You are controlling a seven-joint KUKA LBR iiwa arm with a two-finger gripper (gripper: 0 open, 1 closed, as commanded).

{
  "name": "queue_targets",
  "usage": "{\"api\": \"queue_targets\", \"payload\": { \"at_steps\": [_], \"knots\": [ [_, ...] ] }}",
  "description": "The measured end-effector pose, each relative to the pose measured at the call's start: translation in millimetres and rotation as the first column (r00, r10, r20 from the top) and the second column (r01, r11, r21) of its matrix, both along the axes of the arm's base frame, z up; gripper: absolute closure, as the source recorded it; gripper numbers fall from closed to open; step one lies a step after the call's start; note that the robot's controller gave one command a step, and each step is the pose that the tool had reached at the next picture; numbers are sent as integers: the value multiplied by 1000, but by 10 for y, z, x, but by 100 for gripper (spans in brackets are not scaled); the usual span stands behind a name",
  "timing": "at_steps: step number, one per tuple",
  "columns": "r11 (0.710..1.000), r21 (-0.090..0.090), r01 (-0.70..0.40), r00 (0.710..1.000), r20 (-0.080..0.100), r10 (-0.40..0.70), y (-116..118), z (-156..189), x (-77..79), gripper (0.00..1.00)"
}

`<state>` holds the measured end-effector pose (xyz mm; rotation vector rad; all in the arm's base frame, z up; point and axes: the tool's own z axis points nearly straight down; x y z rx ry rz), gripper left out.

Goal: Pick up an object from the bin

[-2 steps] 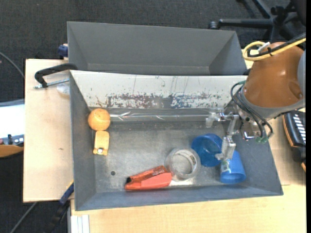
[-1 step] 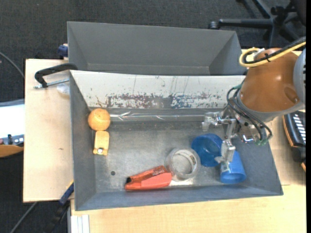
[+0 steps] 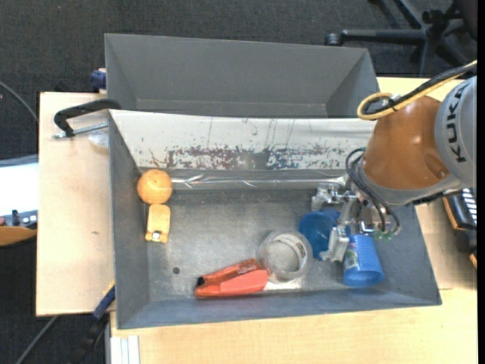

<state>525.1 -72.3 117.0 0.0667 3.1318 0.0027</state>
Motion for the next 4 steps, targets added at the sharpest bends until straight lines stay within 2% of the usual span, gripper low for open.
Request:
{"api": "queue_targets", "payload": {
  "at_steps": [1, 2, 3, 4],
  "knots": [
    [997, 0, -74, 997, -2, 74, 45, -462, -96, 100],
    [997, 0, -74, 997, -2, 74, 46, -462, -96, 100],
    [998, 0, -64, 998, -5, 64, 61, 64, -76, 100],
    [998, 0, -64, 998, 2, 64, 27, 560, -72, 100]
  ]
}}
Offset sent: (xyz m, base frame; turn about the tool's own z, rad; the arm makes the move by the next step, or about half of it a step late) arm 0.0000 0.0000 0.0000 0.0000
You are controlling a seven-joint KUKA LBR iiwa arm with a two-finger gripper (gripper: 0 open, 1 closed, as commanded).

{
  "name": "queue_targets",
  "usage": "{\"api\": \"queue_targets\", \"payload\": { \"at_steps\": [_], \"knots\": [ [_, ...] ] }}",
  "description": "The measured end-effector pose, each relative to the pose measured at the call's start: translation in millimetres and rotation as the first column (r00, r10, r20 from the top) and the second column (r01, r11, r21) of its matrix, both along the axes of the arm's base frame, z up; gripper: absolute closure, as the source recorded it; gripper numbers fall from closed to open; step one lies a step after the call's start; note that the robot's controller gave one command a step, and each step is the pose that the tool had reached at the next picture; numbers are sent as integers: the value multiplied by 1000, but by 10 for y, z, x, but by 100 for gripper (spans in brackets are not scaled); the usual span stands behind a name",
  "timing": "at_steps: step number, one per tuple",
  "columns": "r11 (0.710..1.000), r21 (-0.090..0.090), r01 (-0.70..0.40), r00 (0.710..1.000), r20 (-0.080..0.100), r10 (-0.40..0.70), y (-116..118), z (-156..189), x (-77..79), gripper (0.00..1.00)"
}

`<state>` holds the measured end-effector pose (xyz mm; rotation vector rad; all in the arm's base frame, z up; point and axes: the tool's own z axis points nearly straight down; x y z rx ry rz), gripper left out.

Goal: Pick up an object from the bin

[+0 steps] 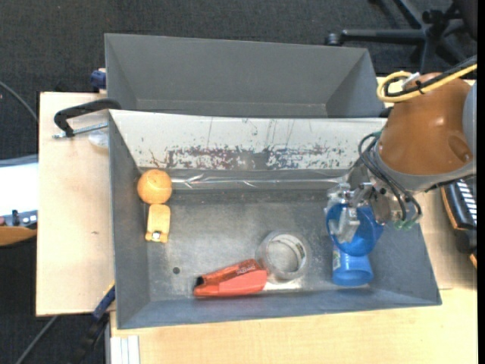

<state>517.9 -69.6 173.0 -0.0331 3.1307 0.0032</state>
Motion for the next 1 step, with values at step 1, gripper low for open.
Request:
{"api": "queue_targets", "payload": {
  "at_steps": [1],
  "knots": [
    [1000, 0, -12, 1000, -4, 12, 15, 636, 118, 100]
  ]
}}
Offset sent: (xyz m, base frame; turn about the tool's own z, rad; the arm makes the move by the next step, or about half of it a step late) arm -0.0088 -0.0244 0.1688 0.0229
